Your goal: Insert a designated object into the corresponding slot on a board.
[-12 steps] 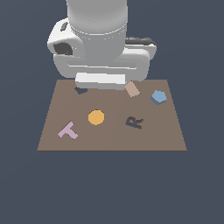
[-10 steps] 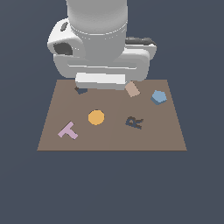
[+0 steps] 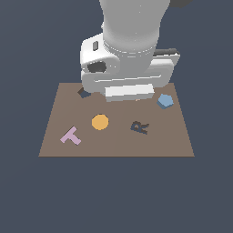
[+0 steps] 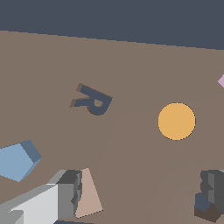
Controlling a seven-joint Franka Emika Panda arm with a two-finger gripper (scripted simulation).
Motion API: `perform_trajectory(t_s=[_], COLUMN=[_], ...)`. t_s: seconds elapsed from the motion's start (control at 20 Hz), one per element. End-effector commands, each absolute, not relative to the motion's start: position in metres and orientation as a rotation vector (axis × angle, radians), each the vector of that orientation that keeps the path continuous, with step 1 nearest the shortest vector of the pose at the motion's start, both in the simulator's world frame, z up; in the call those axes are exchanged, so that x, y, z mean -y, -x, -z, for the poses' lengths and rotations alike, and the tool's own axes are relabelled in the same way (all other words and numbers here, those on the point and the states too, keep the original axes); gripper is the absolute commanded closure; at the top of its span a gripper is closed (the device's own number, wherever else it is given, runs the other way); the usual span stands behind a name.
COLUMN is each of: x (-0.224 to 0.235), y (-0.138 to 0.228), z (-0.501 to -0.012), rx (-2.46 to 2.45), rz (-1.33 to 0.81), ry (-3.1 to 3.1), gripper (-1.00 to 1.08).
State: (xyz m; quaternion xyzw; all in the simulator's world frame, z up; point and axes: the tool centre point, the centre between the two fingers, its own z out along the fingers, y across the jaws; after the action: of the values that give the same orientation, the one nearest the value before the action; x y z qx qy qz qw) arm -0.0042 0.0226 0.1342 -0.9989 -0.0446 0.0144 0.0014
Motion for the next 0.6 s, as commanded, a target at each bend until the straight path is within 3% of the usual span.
perform_trajectory(t_s=[0.0,0.55], x=[-0.049,-0.168], y=[0.005,0.038], z=[-0.122,-0.061], rx=[0.278,0.938], rz=[-0.040,-0.005], ry=[3.125,2.995], gripper=[-0.92,-0.92])
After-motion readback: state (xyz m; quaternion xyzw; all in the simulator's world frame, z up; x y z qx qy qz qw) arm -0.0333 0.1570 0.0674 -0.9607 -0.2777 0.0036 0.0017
